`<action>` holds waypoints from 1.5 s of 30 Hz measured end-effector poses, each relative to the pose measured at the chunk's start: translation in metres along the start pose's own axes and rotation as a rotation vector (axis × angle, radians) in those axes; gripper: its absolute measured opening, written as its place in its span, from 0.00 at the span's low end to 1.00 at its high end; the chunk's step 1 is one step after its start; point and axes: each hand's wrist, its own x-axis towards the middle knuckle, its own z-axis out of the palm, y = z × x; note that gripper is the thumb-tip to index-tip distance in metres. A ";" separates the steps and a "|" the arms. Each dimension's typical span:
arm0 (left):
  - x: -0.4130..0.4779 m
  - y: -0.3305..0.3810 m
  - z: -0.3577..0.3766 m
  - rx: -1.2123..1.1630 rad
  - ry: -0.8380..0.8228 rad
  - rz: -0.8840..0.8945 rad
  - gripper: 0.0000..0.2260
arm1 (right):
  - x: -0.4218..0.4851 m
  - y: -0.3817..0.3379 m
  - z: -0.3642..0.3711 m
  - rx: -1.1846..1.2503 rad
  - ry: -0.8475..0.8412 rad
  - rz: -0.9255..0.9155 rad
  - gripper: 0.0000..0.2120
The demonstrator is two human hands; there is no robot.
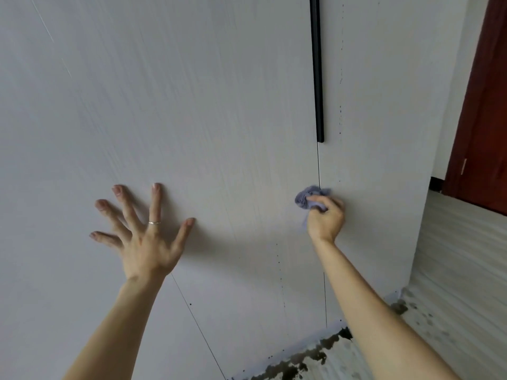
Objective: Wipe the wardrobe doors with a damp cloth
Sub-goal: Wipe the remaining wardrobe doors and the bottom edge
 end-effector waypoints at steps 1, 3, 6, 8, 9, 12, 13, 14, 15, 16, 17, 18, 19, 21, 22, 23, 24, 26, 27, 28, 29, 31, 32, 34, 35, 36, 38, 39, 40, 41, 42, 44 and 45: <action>0.000 0.000 0.000 0.001 0.003 0.000 0.42 | -0.008 0.002 0.007 0.048 0.050 0.023 0.18; 0.001 0.000 0.001 0.000 0.006 -0.001 0.42 | -0.042 0.012 0.017 0.071 0.046 -0.044 0.17; 0.004 0.000 0.001 0.001 0.018 0.001 0.42 | -0.101 0.033 0.012 -0.058 -0.302 -0.309 0.16; 0.004 0.001 0.000 0.000 0.023 0.004 0.42 | -0.106 0.039 0.000 -0.169 -0.513 -0.381 0.18; 0.005 0.002 0.000 0.003 0.025 0.009 0.41 | -0.096 0.036 -0.002 -0.175 -0.499 -0.381 0.18; 0.003 0.002 0.001 0.006 0.030 0.002 0.41 | -0.061 0.021 0.004 -0.091 -0.221 -0.224 0.24; 0.003 0.003 0.001 0.010 0.037 0.004 0.41 | -0.056 0.016 0.008 -0.060 -0.136 -0.187 0.25; 0.003 0.003 0.001 0.014 0.039 0.007 0.41 | -0.059 0.014 0.012 -0.038 -0.074 -0.177 0.24; 0.003 0.002 0.002 0.014 0.039 0.005 0.41 | -0.071 0.014 0.017 -0.029 -0.051 -0.178 0.22; 0.004 0.002 0.002 0.012 0.042 0.004 0.41 | -0.087 0.016 0.022 -0.035 -0.057 -0.210 0.20; 0.003 0.001 0.002 0.012 0.043 0.006 0.41 | -0.109 0.021 0.023 -0.069 -0.130 -0.267 0.19; 0.004 0.002 0.003 0.012 0.046 0.013 0.41 | -0.129 0.027 0.021 -0.117 -0.253 -0.362 0.19; 0.004 0.001 0.003 0.015 0.050 0.015 0.41 | -0.147 0.035 0.015 -0.174 -0.412 -0.481 0.20; 0.004 0.001 0.003 0.015 0.055 0.011 0.41 | -0.158 0.049 0.005 -0.307 -0.675 -0.662 0.20; 0.003 0.001 0.003 0.016 0.054 0.008 0.41 | -0.152 0.049 0.004 -0.331 -0.742 -0.699 0.19; 0.003 0.001 0.004 0.021 0.059 0.011 0.41 | -0.142 0.044 0.005 -0.313 -0.745 -0.708 0.17; 0.004 0.002 0.004 0.025 0.066 0.011 0.41 | -0.131 0.036 0.007 -0.278 -0.695 -0.723 0.15; 0.004 0.001 0.004 0.024 0.076 0.011 0.41 | -0.114 0.015 0.015 -0.225 -0.478 -0.706 0.16; 0.004 0.000 0.006 0.026 0.083 0.012 0.41 | -0.107 0.008 0.019 -0.208 -0.383 -0.688 0.16; 0.005 -0.001 0.007 0.027 0.085 0.014 0.41 | -0.104 0.006 0.021 -0.207 -0.326 -0.669 0.17; 0.005 -0.002 0.007 0.028 0.085 0.013 0.41 | -0.106 0.010 0.024 -0.204 -0.316 -0.669 0.17; 0.006 -0.003 0.009 0.034 0.082 0.019 0.41 | -0.120 0.028 0.018 -0.266 -0.449 -0.762 0.17; 0.006 -0.002 0.007 0.034 0.079 0.014 0.41 | -0.129 0.037 0.013 -0.318 -0.581 -0.825 0.16; 0.007 0.001 0.002 0.017 0.051 0.000 0.40 | -0.138 0.050 0.003 -0.434 -0.793 -0.873 0.14; 0.004 0.000 -0.002 0.001 0.040 0.002 0.39 | -0.139 0.048 0.000 -0.472 -0.846 -0.864 0.13; 0.003 -0.001 -0.002 -0.020 0.038 0.027 0.37 | -0.136 0.038 0.002 -0.480 -0.860 -0.830 0.13; -0.010 -0.015 -0.006 -0.079 0.062 0.079 0.32 | -0.133 0.004 0.016 -0.388 -0.830 -0.809 0.14; -0.020 -0.024 -0.004 -0.095 0.079 0.097 0.31 | -0.131 -0.018 0.027 -0.322 -0.744 -0.835 0.16; -0.033 -0.038 -0.003 -0.093 0.099 0.088 0.31 | -0.131 -0.044 0.041 -0.261 -0.661 -0.887 0.17; -0.046 -0.050 0.001 -0.080 0.103 0.063 0.31 | -0.130 -0.067 0.054 -0.211 -0.589 -0.949 0.18; -0.058 -0.064 0.005 -0.059 0.095 0.020 0.32 | -0.131 -0.090 0.068 -0.176 -0.540 -0.989 0.19; -0.076 -0.084 0.018 -0.016 0.024 -0.074 0.35 | -0.133 -0.110 0.085 -0.139 -0.474 -1.058 0.20; -0.084 -0.095 0.024 0.021 -0.019 -0.110 0.39 | -0.138 -0.106 0.091 -0.122 -0.463 -1.085 0.21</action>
